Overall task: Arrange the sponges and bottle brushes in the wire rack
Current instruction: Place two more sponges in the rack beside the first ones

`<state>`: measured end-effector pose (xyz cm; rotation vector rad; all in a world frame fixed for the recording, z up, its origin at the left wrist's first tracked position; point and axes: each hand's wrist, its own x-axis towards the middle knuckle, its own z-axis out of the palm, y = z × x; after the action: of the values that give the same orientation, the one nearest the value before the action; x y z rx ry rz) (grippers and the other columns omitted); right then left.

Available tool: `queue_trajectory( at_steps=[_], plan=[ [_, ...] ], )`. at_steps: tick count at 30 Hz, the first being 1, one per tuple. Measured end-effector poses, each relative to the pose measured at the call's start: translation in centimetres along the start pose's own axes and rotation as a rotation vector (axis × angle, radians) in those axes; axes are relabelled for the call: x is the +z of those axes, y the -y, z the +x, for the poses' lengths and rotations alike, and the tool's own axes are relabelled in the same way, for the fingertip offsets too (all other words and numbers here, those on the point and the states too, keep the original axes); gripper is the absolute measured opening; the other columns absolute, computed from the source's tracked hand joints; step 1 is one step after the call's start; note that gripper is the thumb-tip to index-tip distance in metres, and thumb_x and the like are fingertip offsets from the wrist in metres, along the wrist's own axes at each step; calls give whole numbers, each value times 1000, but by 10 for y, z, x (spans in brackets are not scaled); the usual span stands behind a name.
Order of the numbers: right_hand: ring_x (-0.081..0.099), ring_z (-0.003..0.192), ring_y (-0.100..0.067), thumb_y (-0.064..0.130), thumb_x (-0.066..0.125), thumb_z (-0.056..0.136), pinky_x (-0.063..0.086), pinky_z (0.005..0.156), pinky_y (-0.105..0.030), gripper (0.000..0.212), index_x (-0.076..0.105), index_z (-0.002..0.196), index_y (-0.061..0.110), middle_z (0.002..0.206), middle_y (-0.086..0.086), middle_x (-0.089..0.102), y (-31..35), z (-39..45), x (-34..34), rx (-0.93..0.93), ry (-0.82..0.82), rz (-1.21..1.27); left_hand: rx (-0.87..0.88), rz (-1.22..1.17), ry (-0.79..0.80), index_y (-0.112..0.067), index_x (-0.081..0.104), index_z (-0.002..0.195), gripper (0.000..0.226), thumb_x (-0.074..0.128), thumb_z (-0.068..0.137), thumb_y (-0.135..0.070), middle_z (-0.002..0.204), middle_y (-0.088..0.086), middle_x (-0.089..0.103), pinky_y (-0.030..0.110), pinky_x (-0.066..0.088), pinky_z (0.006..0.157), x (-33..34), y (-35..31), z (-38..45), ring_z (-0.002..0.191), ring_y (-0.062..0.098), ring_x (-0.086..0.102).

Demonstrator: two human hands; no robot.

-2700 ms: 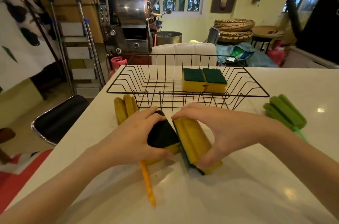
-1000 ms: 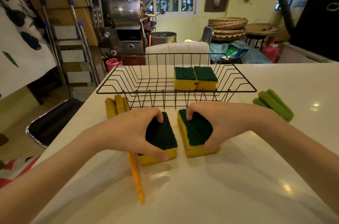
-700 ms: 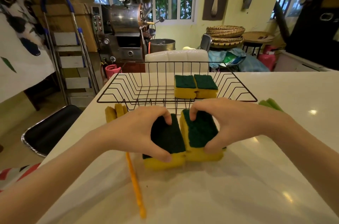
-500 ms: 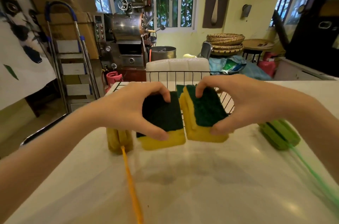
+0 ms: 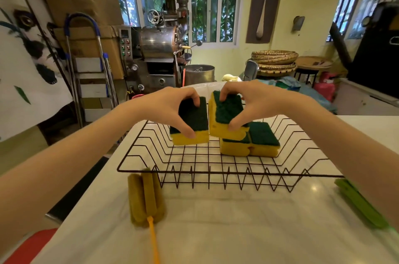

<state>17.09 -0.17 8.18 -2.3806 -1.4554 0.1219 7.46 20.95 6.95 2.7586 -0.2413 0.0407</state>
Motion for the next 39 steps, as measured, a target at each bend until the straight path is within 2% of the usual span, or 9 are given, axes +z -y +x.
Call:
queue_trajectory(
  at_steps=[5, 8, 12, 16, 19, 21, 29, 34, 39],
  plan=[
    [47, 95, -20, 34, 75, 61, 43, 68, -24, 59, 46, 111, 24, 108, -2, 49, -19, 36, 23, -8, -3, -58, -73, 100, 78, -32, 40, 103, 63, 81, 55, -35, 107, -3, 47, 19, 45, 64, 19, 33, 35, 93, 17, 49],
    [50, 94, -21, 35, 75, 60, 46, 69, -26, 61, 45, 111, 23, 108, -4, 50, -25, 50, 35, 17, 27, -32, -112, 124, 147, -29, 41, 103, 64, 82, 54, -32, 102, -3, 46, 20, 43, 62, 29, 45, 46, 89, 17, 48],
    [49, 93, -19, 32, 75, 62, 45, 67, -22, 61, 43, 113, 21, 107, -2, 49, -26, 63, 49, 12, 24, 15, -180, 202, 217, -28, 41, 106, 67, 81, 53, -35, 98, -4, 46, 22, 36, 57, 38, 54, 52, 86, 17, 46],
    [50, 92, -19, 32, 75, 62, 43, 62, -21, 67, 39, 118, 19, 107, -3, 49, -27, 71, 63, 35, 75, 19, -224, 201, 281, -25, 40, 110, 68, 80, 55, -35, 102, -1, 46, 24, 40, 61, 44, 59, 50, 90, 19, 47],
    [50, 97, -21, 32, 75, 62, 48, 70, -25, 68, 39, 119, 19, 113, -5, 50, -32, 73, 70, 63, 86, 53, -243, 169, 281, -27, 39, 109, 66, 79, 57, -32, 109, 1, 45, 30, 46, 71, 44, 62, 45, 95, 21, 47],
    [50, 101, -22, 32, 75, 62, 49, 76, -29, 68, 39, 118, 19, 115, -6, 50, -35, 72, 72, 72, 91, 67, -251, 164, 283, -26, 38, 111, 67, 79, 58, -30, 109, 0, 44, 29, 46, 71, 44, 62, 44, 95, 21, 47],
    [50, 97, -21, 32, 75, 62, 46, 67, -22, 68, 40, 118, 19, 113, -6, 50, -38, 68, 81, 86, 117, 41, -273, 170, 291, -23, 37, 112, 65, 77, 61, -27, 107, 1, 43, 24, 45, 62, 45, 59, 44, 91, 19, 47],
    [52, 93, -22, 35, 72, 66, 50, 73, -30, 67, 39, 121, 17, 111, -9, 54, -32, 70, 90, 67, 147, -31, -258, 197, 290, -22, 38, 114, 64, 76, 62, -26, 105, 0, 43, 21, 40, 58, 47, 55, 44, 91, 18, 46],
    [50, 93, -22, 39, 68, 70, 44, 71, -28, 67, 36, 125, 21, 115, -9, 52, -35, 71, 92, 92, 213, -44, -241, 248, 277, -21, 39, 116, 64, 75, 64, -27, 105, 0, 44, 23, 40, 60, 48, 53, 43, 92, 19, 46]
  ],
)
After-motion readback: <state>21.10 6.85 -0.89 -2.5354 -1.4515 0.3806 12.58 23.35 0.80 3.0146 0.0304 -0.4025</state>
